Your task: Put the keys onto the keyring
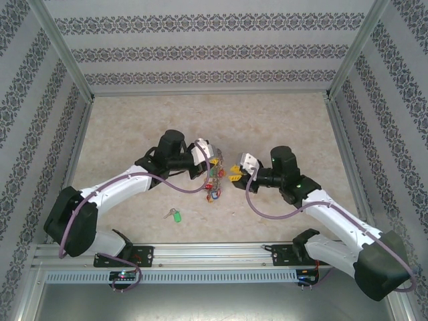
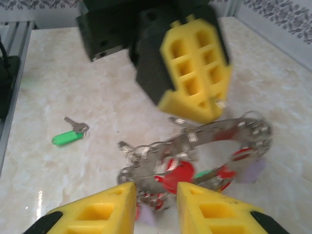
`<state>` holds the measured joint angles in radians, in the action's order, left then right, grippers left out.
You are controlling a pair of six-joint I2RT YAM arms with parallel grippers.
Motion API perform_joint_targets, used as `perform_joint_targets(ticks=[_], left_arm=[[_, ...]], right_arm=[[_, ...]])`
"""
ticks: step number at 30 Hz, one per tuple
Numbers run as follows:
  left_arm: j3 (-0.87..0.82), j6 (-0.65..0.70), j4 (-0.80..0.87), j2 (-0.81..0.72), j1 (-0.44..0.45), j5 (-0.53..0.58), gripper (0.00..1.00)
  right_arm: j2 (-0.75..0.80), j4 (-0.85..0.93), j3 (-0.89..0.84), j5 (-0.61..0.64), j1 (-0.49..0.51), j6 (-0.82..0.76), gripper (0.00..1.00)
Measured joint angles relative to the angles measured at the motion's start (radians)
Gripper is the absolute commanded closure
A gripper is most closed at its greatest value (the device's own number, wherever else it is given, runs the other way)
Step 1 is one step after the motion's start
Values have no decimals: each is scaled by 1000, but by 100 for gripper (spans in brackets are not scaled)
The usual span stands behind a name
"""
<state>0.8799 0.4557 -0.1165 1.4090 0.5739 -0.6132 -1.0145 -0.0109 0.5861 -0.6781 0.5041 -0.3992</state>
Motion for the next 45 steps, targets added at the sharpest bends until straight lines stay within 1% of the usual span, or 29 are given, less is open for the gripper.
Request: perform_joint_targets(ticks=[6,11,16,18,21,23,27,31,35,41,45], left_arm=[[2,-23,0,-11,-13,32,100],[41,-100,4,9,-58,49,100],[91,-180,3,64,-118,54,100],[99,-206,4,80,-136,54,100],[108,-233,4,95,-160,61,100],[110,-241,5,97,-174,66,100],[116,-249,13,97,-204,68,100],[116,-256,26,97,-235,68,100],[116,-259,36,97,-256,68,100],[116,-259,57,90,-260,68,100],[116,-259,64,78,-262,64,100]], right_arm=[[-28,4,0,69,109,4,73],[-89,-44,-3,141,225,33,74],[-225,-129,-3,216,382,72,72],[-306,-156,10,251,449,84,73],[-441,-164,69,277,516,90,72],[-517,-175,112,279,533,90,72],[-652,-174,229,280,534,71,71],[-752,-173,324,267,534,32,67],[-847,-152,417,222,525,5,66],[-917,-109,471,159,506,-5,64],[-938,-68,485,145,502,-15,64]])
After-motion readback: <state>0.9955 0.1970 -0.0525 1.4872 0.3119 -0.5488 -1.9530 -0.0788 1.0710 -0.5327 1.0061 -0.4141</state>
